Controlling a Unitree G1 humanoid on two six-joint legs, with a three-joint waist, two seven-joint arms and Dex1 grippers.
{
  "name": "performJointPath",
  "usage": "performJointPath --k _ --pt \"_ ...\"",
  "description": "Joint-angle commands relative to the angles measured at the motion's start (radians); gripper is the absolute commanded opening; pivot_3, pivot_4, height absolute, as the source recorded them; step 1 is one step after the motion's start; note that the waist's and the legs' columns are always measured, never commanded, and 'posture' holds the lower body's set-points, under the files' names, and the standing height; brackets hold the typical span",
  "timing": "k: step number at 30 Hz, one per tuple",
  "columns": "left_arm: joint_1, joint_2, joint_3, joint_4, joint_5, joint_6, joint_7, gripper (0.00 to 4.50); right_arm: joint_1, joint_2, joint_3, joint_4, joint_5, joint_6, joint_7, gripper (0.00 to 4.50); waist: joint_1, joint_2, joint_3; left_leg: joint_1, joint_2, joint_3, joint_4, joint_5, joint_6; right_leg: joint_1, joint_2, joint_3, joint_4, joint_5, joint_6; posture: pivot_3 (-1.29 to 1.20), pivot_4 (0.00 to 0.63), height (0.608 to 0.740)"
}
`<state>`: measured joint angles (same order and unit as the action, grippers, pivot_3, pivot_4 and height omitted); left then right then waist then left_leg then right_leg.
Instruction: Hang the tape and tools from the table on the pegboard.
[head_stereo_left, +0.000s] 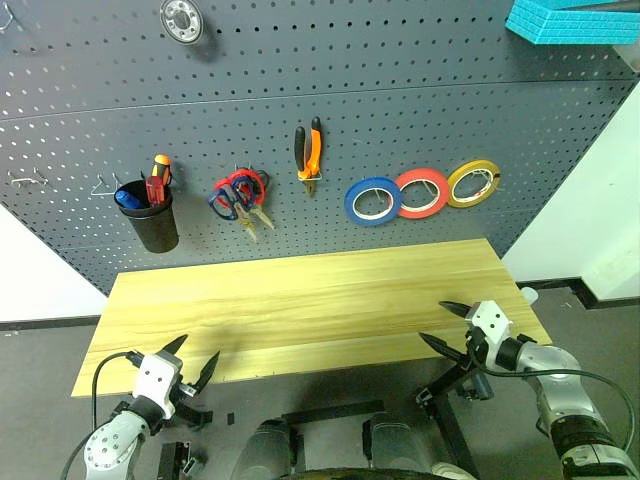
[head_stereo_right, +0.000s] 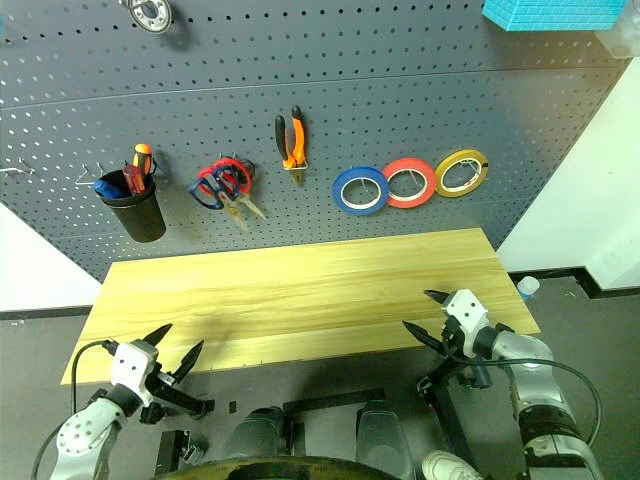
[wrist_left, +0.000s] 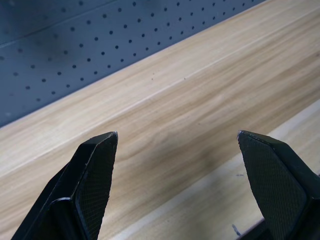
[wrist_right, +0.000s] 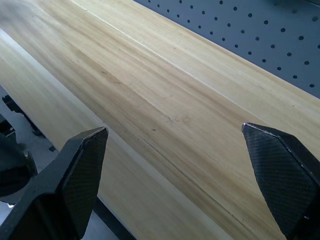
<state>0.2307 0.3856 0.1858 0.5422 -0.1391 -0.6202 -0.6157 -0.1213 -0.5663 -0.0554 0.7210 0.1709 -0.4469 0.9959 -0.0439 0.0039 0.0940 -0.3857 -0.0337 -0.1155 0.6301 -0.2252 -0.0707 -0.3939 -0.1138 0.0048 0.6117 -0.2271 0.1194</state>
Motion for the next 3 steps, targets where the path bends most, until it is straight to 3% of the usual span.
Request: performJointPath --k 1,3 --pt "-0.010 0.007 -0.001 0.007 0.003 -0.032 0.011 3.99 -0.025 0.008 -0.009 0.023 0.005 -0.036 0.005 4.50 0.000 0.000 0.000 0.000 0.000 0.000 0.000 0.000 0.000 0.000 0.000 0.000 0.000 0.000 0.000 -0.04 0.032 0.740" --pt "-0.011 0.008 -0.005 0.013 0.003 -0.038 0.014 3.99 -0.029 0.011 -0.008 0.030 0.005 -0.043 0.006 4.50 0.000 0.000 0.000 0.000 0.000 0.000 0.000 0.000 0.000 0.000 0.000 0.000 0.000 0.000 0.000 -0.04 0.035 0.740"
